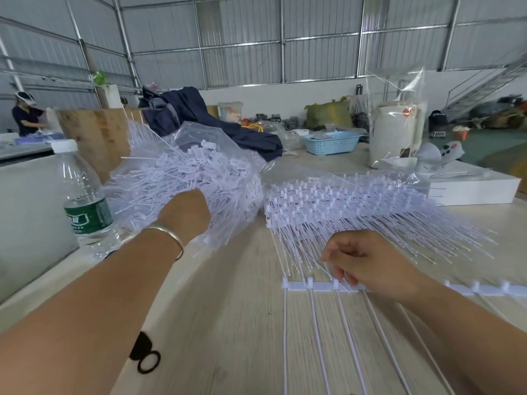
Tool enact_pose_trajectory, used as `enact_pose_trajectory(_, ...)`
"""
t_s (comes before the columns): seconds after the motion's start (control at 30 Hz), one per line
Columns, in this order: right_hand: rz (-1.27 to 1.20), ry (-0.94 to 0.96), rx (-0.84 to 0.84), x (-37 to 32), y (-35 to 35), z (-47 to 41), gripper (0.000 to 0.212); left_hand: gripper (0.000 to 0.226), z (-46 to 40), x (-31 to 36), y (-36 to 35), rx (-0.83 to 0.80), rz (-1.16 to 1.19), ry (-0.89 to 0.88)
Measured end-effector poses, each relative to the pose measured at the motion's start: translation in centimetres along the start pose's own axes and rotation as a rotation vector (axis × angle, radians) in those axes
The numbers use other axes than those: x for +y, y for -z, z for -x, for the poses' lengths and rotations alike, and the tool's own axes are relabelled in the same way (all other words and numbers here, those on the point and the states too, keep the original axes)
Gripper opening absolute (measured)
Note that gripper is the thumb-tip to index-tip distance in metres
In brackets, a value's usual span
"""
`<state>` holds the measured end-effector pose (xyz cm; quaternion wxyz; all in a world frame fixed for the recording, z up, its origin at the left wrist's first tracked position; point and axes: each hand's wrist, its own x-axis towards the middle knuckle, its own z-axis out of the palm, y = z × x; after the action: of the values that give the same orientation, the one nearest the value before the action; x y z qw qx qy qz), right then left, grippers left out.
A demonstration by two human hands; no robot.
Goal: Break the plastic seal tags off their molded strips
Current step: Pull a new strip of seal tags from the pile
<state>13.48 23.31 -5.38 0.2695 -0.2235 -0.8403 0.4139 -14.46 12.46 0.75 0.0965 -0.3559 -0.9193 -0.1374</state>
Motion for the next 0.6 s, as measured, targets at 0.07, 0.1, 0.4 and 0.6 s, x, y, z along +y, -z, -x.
enact_pose_trajectory(0.07,0.003,0.009,-0.006,0.1,0.1,-0.1,0.025,0.025,0.0,0.5,-0.5,-0.034,-0.149,-0.011)
enact_pose_trajectory(0.1,0.003,0.011,-0.01,0.1,0.1,-0.1,0.026,0.026,-0.2,0.8,-0.6,-0.026,-0.216,-0.028)
enact_pose_trajectory(0.4,0.008,0.031,-0.024,0.1,0.1,-0.2,0.02,0.03,-4.0,2.3,-1.0,0.056,-0.448,-0.061)
enact_pose_trajectory(0.6,0.029,0.009,-0.001,0.0,0.4,-0.3,0.019,0.039,-5.1,4.3,-2.5,0.015,-0.608,-0.08)
